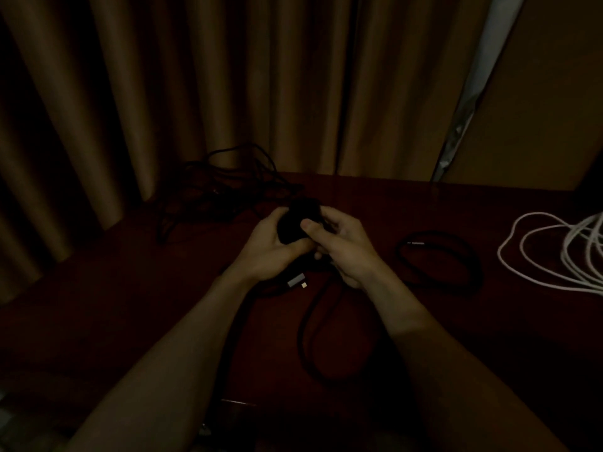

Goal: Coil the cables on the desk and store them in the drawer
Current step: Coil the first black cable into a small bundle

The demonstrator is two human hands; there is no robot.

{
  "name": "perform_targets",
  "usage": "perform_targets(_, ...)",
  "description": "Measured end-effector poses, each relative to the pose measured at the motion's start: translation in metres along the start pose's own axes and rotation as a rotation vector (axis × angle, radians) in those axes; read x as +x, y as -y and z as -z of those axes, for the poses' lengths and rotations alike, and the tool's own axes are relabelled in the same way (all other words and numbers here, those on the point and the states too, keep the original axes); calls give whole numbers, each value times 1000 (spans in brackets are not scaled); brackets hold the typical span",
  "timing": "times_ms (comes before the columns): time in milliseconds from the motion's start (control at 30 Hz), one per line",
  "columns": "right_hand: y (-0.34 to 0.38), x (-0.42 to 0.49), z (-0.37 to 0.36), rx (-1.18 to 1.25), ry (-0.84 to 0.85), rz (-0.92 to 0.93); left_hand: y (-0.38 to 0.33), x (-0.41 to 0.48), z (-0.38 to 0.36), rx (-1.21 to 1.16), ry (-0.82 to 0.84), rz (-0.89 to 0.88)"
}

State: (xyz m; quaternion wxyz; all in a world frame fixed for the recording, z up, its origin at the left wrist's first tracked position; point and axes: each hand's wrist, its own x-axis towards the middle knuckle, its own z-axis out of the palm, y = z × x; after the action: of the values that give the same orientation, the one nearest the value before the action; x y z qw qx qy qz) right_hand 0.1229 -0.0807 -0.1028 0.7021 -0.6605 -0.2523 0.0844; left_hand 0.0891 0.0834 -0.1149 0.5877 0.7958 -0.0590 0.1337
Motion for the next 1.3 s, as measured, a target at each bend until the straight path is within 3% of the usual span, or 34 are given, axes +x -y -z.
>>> perform_targets(167,6,3,-9,65,-65,-146,-3,-1,-3,220,-218,-84)
perform_targets(267,7,1,-17,-15,-51,-121,-1,-2,-4,336,-294,-140)
perform_targets(400,7,-1,-21,-49,-69,-59,-4,-4,-5,314,-218,-139)
perform_targets(800,7,-4,-4,-131,3,-70,-7,-4,5,-60,-60,56)
perform_targets(1200,4,5,-16,-122,-98,-58,-7,-5,-6,329,-229,-347)
perform_targets(1300,3,6,-14,-88,-113,-72,-6,-4,-5,312,-219,-295)
